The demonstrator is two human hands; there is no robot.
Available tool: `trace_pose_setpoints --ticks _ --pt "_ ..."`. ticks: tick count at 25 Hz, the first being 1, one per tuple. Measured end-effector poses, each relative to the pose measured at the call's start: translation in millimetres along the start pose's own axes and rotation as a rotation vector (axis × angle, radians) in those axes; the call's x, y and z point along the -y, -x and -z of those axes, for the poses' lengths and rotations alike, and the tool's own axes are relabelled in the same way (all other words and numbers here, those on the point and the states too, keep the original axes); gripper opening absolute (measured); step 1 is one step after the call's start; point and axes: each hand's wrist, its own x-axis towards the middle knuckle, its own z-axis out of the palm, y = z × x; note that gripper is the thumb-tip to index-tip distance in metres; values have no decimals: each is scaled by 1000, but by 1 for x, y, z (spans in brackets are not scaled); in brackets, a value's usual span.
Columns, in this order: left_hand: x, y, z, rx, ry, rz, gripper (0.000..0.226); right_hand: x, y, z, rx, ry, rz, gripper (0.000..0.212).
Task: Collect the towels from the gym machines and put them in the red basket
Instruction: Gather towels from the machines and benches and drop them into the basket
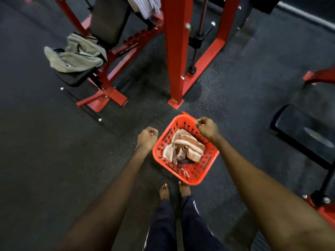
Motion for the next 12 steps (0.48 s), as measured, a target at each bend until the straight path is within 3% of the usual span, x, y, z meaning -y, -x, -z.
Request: trace_pose_setpoints --ticks 5,12 --pt "-27 -5 126 -89 211 -134 10 132 6 -21 60 -34 217 10" --pt "1 -3 330 -325 387 -287 16 324 59 -75 101 -76 408 12"
